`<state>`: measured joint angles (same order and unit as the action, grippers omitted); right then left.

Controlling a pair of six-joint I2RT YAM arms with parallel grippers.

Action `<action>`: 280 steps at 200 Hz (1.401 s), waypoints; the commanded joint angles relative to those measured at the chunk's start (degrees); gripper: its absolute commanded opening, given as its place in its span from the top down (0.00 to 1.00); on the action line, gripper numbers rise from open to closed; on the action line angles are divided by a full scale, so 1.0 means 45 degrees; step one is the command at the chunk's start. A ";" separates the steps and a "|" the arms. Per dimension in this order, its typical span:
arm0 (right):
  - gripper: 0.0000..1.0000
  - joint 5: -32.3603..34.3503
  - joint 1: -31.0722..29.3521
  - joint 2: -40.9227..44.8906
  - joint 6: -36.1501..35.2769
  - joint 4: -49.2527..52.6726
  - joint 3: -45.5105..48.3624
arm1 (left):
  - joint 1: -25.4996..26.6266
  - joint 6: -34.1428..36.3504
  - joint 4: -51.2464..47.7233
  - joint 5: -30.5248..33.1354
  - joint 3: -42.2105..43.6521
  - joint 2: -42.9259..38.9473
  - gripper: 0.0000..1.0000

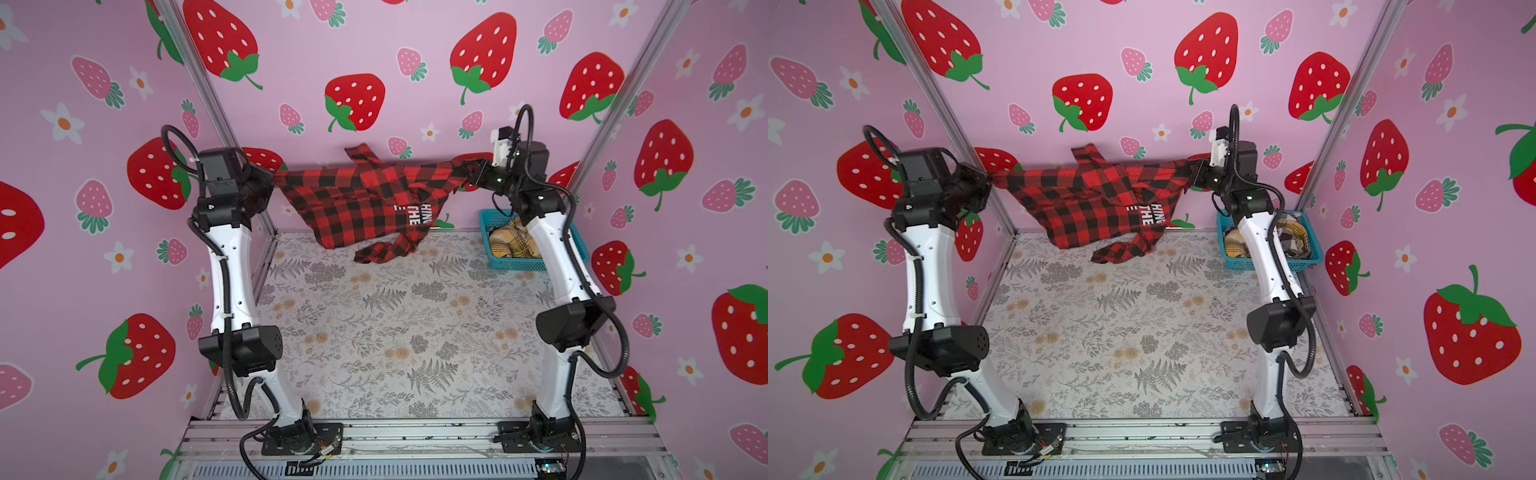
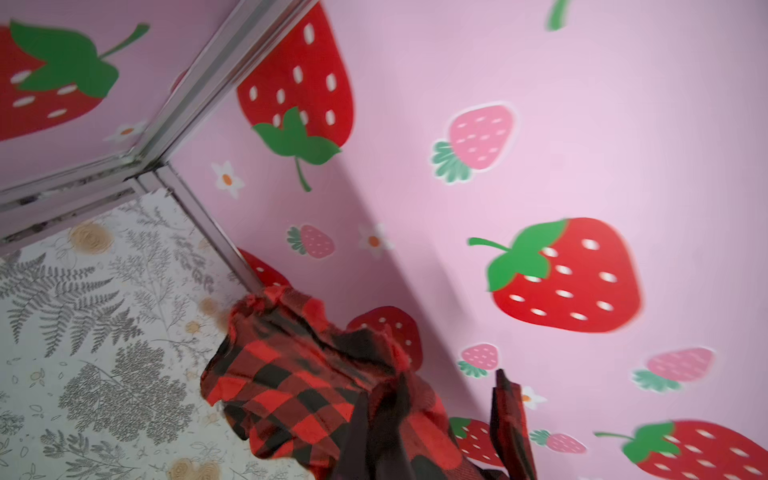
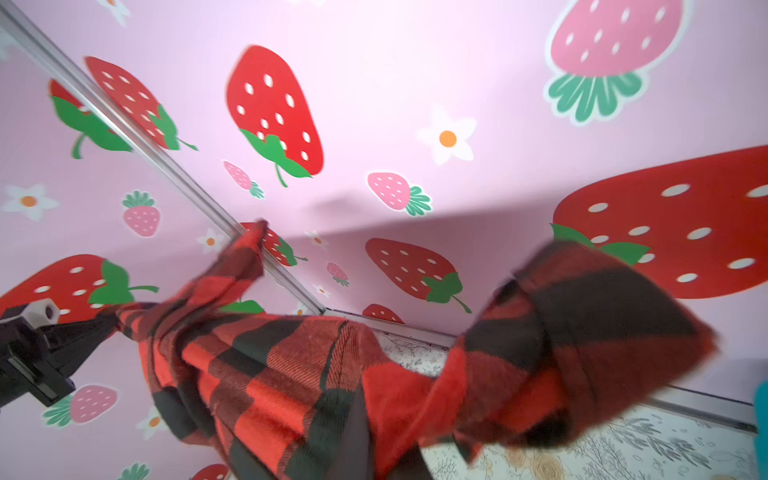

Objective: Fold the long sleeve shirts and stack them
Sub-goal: 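Grasp the shirt with both grippers and lift it up high, then lower the plaid shirt flat onto the table with both grippers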

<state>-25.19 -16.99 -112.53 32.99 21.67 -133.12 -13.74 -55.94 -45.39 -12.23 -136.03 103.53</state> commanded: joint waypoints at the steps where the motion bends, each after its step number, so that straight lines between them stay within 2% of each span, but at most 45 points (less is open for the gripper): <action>1: 1.00 0.0515 0.0808 0.1112 -0.0337 -0.0102 0.2805 | -0.0651 0.0341 -0.2183 0.1630 0.2668 -0.0858 1.00; 13: 1.00 0.0529 0.0808 0.2062 -0.0565 -0.0261 0.4635 | -0.0716 0.0422 -0.0910 0.1580 0.5575 -0.2475 1.00; 41: 1.00 0.0906 0.0761 0.4233 -0.0862 -0.0524 0.9530 | -0.0596 0.0620 -0.0128 0.1662 1.1356 -0.5316 1.00; 73: 0.97 0.1827 0.0751 0.6424 -0.0454 -0.1642 1.5924 | -0.0208 0.0909 0.0869 0.1064 1.7644 -0.7296 1.00; 88: 0.85 0.2289 0.0769 0.7018 -0.0231 -0.1986 1.8292 | -0.0034 0.1079 0.1188 0.0477 1.9766 -0.7491 1.00; 104: 0.57 0.2796 0.0764 0.7428 -0.0096 -0.2028 2.0119 | 0.0108 0.1161 0.1852 0.0464 2.1690 -0.7567 1.00; 110: 0.50 0.2847 0.0759 0.7565 -0.0118 -0.1903 2.0531 | 0.0122 0.1230 0.2003 0.0363 2.2207 -0.7495 1.00; 114: 0.49 0.2877 0.0750 0.7684 -0.0143 -0.1769 2.0813 | 0.0153 0.1280 0.2068 0.0337 2.2456 -0.7420 1.00; 124: 0.40 0.3055 0.0637 0.8197 -0.0091 -0.1415 2.1317 | 0.0199 0.1448 0.2156 0.0260 2.2833 -0.7277 1.00; 127: 0.38 0.3114 0.0603 0.8416 -0.0089 -0.1293 2.1444 | 0.0203 0.1486 0.2141 0.0247 2.2888 -0.7265 0.96; 132: 0.34 0.3248 0.0496 0.8780 -0.0047 -0.1078 2.1542 | 0.0218 0.1539 0.2074 0.0256 2.2937 -0.7264 0.81; 141: 0.28 0.3635 0.0195 0.9403 0.0036 -0.0677 2.1541 | 0.0246 0.1654 0.2019 0.0294 2.2962 -0.7373 0.63; 153: 0.24 0.4159 -0.0313 1.0025 0.0071 0.0118 2.1277 | 0.0279 0.1865 0.1895 0.0500 2.2796 -0.7496 0.49; 161: 0.24 0.4339 -0.0717 1.0178 0.0051 0.0458 2.1089 | 0.0273 0.2041 0.1816 0.0622 2.2592 -0.7481 0.44; 184: 0.23 0.5015 -0.2181 0.9598 0.0133 0.1105 2.0587 | 0.0273 0.2426 0.1697 0.0796 2.1917 -0.7005 0.41; 198: 0.30 0.5236 -0.2741 0.8985 0.0340 0.0765 2.0520 | 0.0264 0.2507 0.1735 0.0775 2.1568 -0.6626 0.45; 222: 0.39 0.4642 -0.3033 0.7431 0.0537 -0.0267 2.0154 | 0.0279 0.2658 0.1310 0.0545 2.0958 -0.6548 0.47; 239: 0.45 0.5257 -0.3118 0.6246 0.0456 -0.0274 1.9543 | 0.0272 0.3028 0.0487 0.0850 2.0334 -0.7077 0.43; 258: 0.47 0.5917 -0.3100 0.5452 0.0365 0.0007 1.8891 | 0.0269 0.3672 -0.0754 0.2090 1.8988 -0.7352 0.40; 280: 0.48 0.5945 -0.3060 0.4814 0.0249 -0.0156 1.8722 | 0.0295 0.3566 -0.0440 0.2450 1.8282 -0.7163 0.39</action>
<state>-1.30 -30.68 -88.88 34.46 21.08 -47.07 -12.69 -41.52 -44.29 -5.96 -48.99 71.22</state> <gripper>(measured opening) 0.523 0.607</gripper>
